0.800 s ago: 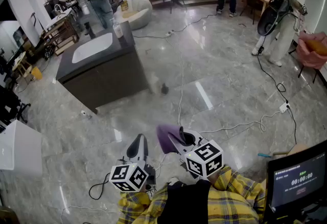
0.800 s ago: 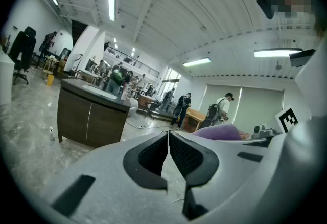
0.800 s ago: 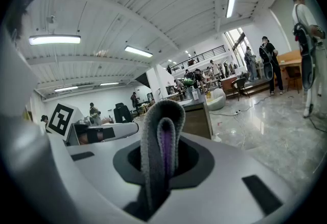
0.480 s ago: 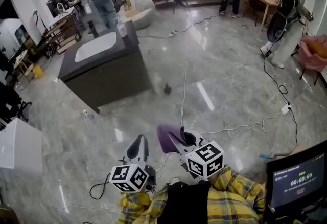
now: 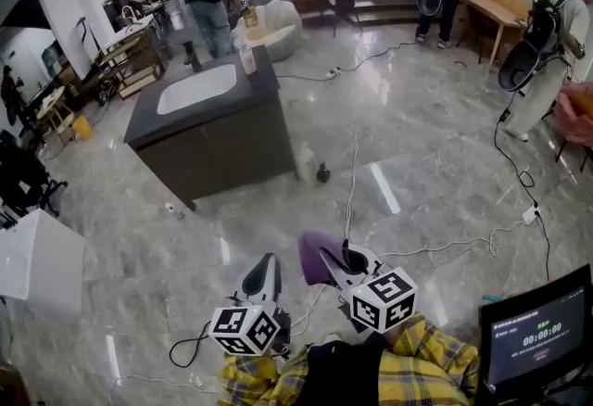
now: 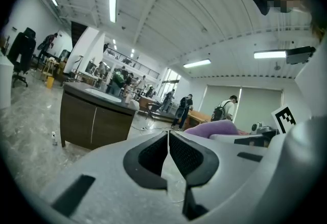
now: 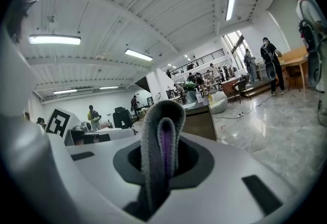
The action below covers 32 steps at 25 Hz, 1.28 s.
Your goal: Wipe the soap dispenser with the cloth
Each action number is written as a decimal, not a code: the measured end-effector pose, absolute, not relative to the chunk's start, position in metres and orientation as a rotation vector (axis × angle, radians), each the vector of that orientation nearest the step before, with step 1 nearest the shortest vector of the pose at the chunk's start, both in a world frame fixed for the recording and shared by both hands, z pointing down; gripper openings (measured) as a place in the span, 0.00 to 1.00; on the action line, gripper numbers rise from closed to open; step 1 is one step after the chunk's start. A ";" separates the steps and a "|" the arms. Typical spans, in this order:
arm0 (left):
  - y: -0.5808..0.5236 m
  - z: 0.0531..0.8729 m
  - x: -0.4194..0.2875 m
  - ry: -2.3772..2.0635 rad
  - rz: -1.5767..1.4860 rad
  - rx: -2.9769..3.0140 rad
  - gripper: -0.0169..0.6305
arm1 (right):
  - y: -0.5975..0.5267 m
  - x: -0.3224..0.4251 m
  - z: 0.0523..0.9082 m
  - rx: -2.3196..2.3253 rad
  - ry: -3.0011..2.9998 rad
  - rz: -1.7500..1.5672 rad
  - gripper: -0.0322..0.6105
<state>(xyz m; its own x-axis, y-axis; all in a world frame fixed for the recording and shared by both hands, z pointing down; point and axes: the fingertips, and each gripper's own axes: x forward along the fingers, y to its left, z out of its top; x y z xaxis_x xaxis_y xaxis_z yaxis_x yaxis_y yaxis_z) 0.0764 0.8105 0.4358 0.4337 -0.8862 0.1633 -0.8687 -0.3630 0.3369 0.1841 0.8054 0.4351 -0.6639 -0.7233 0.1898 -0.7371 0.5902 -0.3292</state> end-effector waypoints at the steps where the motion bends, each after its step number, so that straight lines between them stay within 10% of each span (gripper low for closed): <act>1: 0.808 0.435 0.074 -1.491 -0.065 2.328 0.04 | 0.803 0.182 0.435 1.280 -2.767 0.598 0.12; 32: 0.562 0.441 0.032 -1.587 -0.068 2.255 0.04 | 0.543 0.138 0.441 1.136 -2.782 0.600 0.12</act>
